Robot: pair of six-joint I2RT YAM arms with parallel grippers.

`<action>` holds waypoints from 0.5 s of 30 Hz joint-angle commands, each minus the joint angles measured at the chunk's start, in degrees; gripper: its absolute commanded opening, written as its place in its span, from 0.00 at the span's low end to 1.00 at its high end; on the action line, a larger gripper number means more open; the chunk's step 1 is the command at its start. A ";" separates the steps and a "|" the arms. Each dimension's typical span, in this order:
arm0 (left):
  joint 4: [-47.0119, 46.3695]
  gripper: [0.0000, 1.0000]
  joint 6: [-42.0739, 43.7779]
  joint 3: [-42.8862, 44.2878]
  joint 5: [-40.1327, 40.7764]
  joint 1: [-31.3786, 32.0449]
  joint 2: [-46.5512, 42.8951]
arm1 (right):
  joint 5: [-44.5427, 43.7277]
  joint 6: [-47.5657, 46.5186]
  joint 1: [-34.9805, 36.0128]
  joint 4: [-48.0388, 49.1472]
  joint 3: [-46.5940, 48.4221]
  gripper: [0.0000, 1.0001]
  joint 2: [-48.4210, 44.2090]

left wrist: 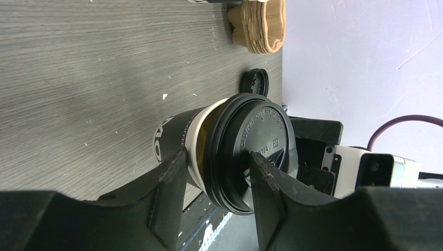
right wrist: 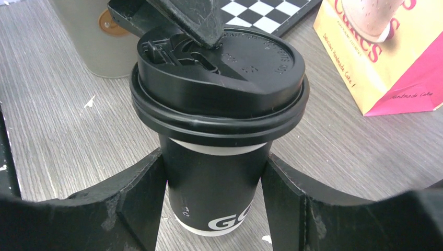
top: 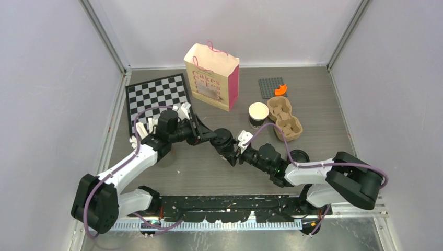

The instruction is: Pack the takeout coffee

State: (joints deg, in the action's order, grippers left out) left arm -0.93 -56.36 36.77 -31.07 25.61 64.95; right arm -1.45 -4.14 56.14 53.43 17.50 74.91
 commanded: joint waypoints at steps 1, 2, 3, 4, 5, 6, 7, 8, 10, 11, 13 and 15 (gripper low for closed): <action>-5.74 0.46 0.64 -1.38 -1.36 -0.12 0.53 | -0.15 -0.03 0.24 7.83 -0.17 0.66 2.28; -5.90 0.45 0.68 -1.52 -1.12 -0.12 0.55 | -0.09 -0.14 0.23 7.95 -0.10 0.66 2.71; -5.88 0.45 0.92 -1.65 -0.89 -0.12 0.50 | -0.06 -0.16 0.22 8.11 -0.15 0.66 3.10; -5.57 0.44 1.42 -1.69 -0.53 -0.12 0.45 | -0.03 -0.16 0.21 8.17 -0.22 0.66 3.42; -5.08 0.44 2.06 -1.58 -0.19 -0.12 0.38 | 0.03 -0.12 0.23 8.38 -0.29 0.66 3.70; -4.48 0.44 2.79 -1.54 0.05 -0.12 0.45 | -0.02 -0.08 0.20 8.50 -0.40 0.67 3.96; -4.15 0.44 3.52 -1.53 0.26 -0.12 0.44 | -0.14 -0.08 0.26 8.65 -0.53 0.68 4.25; -4.09 0.44 4.06 -1.57 0.45 -0.12 0.52 | -0.33 -0.08 0.23 8.71 -0.69 0.68 4.47; -4.07 0.44 5.03 -1.81 0.64 -0.11 0.77 | -0.55 -0.01 0.23 8.80 -0.85 0.71 4.98; -4.08 0.44 5.49 -1.92 0.70 -0.12 0.98 | -0.59 0.01 0.20 8.79 -0.86 0.72 5.31; -4.08 0.43 6.25 -2.07 0.87 -0.12 1.39 | -0.49 0.14 0.24 8.80 -0.75 0.74 6.02; -4.10 0.43 6.88 -2.21 1.09 -0.12 1.82 | -0.25 0.54 0.21 8.61 -0.74 0.76 6.65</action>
State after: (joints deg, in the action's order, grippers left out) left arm -2.57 -52.36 35.09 -30.44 25.43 65.91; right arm -1.48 -4.14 56.14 57.28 16.84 80.55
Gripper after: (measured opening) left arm 0.436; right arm 0.747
